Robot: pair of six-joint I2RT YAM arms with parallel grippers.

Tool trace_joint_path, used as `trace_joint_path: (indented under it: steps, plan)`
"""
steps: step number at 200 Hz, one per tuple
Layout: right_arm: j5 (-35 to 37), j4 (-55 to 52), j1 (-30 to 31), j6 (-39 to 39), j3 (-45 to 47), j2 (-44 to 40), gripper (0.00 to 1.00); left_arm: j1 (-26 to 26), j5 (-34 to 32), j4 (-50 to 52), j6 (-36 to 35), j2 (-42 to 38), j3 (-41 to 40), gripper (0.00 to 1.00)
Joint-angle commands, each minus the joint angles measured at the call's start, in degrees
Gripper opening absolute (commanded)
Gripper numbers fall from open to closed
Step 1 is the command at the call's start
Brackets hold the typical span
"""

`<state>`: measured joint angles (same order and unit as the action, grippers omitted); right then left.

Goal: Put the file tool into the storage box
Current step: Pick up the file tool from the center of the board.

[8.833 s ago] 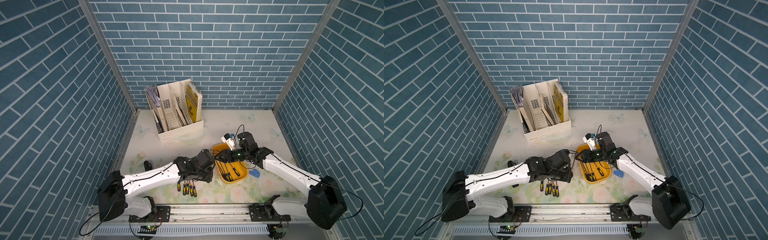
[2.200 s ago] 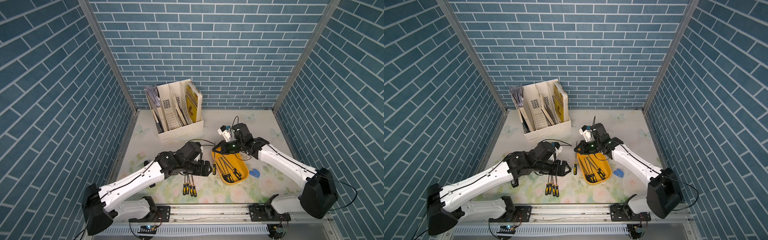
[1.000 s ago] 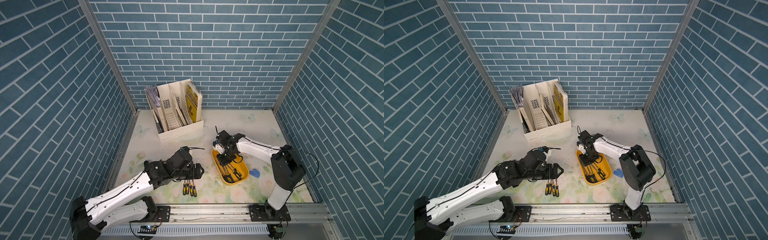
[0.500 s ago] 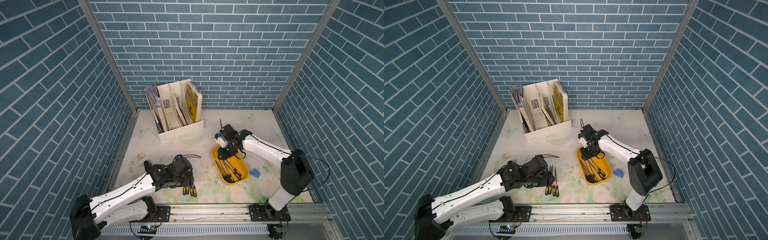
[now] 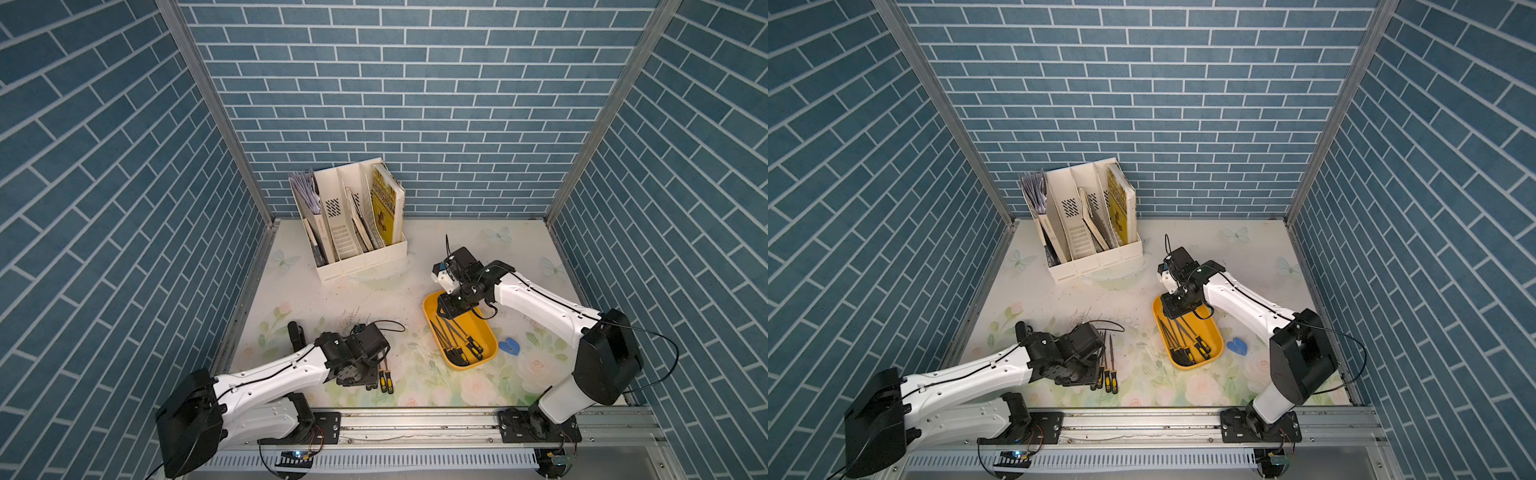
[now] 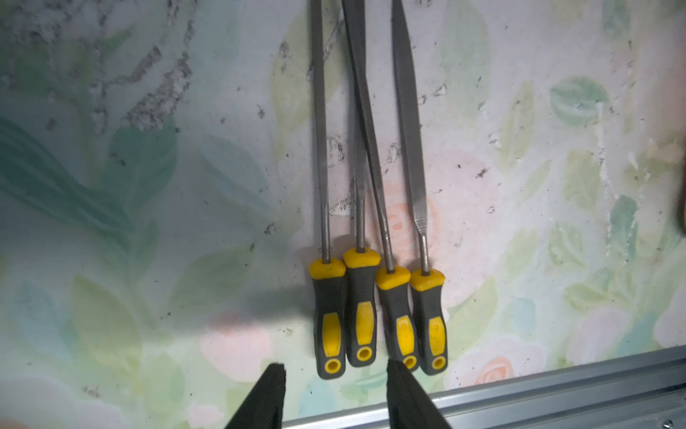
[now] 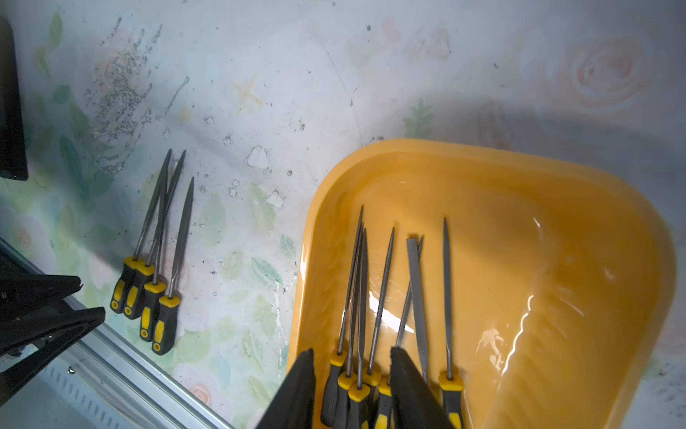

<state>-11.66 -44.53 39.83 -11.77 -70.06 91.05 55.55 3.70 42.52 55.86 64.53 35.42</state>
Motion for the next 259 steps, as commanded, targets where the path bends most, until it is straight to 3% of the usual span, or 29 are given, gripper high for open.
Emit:
trace_joint_path:
  steps: [1,80,185,196,228,259]
  plan:
    - [-0.5,0.7,0.5,-1.5,1.4,-1.6,0.36,0.3,-0.7,-0.6,-0.5,1.0,-0.6,0.47]
    - [-0.6,1.9,1.0,-1.9,3.6,-2.5,0.36,0.1,-3.1,-1.0,-0.3,3.9,-1.6,0.38]
    - [-0.6,2.5,1.4,-2.1,5.3,-3.1,0.35,-0.8,-3.5,-5.3,-2.4,10.5,-2.2,0.39]
    - [-0.6,2.7,1.5,-2.1,5.4,-3.1,0.35,-0.8,-3.4,-5.6,-2.7,10.9,-2.1,0.36]
    - [-0.6,3.3,1.6,-2.4,6.0,-3.2,0.35,-1.0,-3.4,-5.7,-3.9,11.0,-1.5,0.15]
    - [-3.8,5.0,1.6,-3.3,6.4,-4.3,0.37,-1.0,-3.0,-3.0,-6.1,9.3,0.5,0.08]
